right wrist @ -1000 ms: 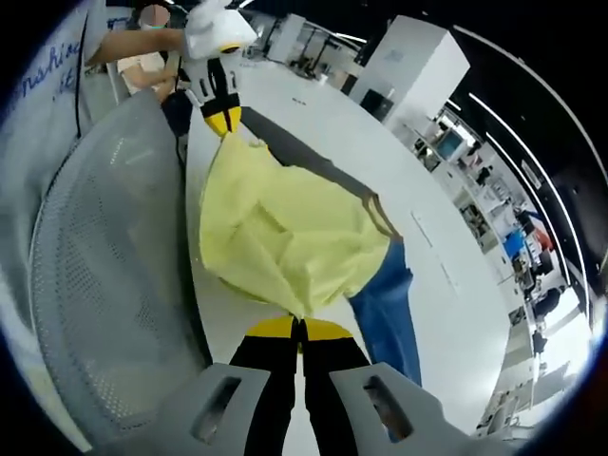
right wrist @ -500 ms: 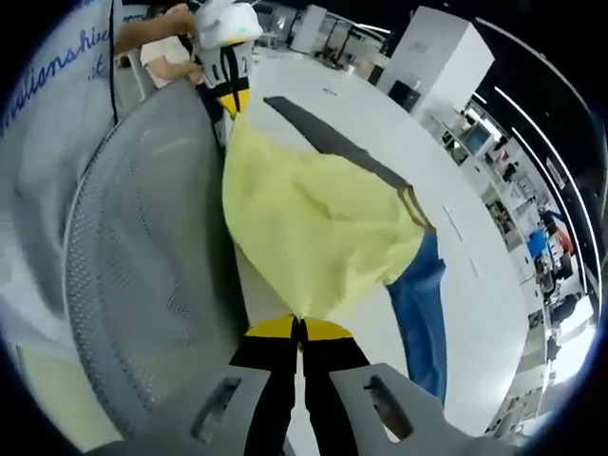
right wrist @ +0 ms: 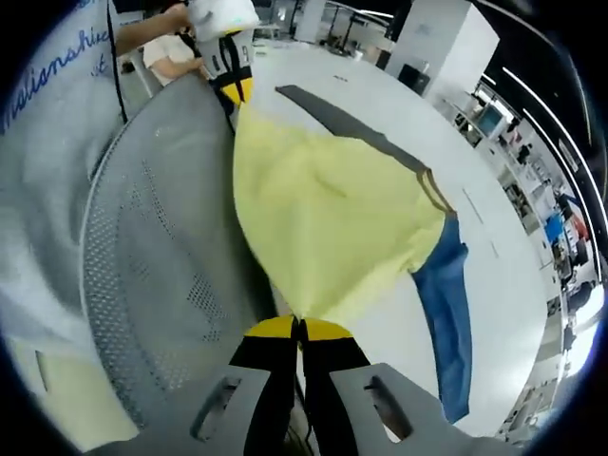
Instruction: Fold the garment on the visible template until the final outline fits inside the template.
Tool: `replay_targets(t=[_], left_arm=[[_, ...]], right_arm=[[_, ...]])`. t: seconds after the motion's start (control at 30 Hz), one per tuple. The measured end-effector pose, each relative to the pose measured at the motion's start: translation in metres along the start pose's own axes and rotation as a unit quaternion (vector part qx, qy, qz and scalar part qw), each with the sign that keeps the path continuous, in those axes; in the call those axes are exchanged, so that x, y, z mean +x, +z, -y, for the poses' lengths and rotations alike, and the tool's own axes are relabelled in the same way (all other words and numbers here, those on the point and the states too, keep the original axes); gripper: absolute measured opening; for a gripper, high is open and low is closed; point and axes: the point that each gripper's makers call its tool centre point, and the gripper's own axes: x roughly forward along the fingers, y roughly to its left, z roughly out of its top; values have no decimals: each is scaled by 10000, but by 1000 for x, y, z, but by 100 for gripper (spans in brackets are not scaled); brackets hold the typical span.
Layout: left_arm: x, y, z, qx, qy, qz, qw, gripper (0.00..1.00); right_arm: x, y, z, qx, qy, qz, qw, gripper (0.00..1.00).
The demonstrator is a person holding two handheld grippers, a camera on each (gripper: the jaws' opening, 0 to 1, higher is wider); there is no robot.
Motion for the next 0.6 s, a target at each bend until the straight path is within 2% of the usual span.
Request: replay_targets(t=[0.13, 0.37, 0.53, 0.6], left_arm=[[-4, -3, 3, -65, -60, -12, 10000, 0], [-7, -9, -3, -199, 81, -24, 9998, 0], [-12, 3, -18, -379, 240, 340, 9984, 0], [-12, 8, -23, -448, 213, 484, 9976, 0]], right_arm=[[0, 0, -4, -31, 112, -43, 9999, 1], [-1, 2, -2, -16, 80, -24, 10000, 1], [-1, 9, 10, 9, -97, 145, 9998, 3], [0, 13, 17, 33, -176, 220, 9996, 4]])
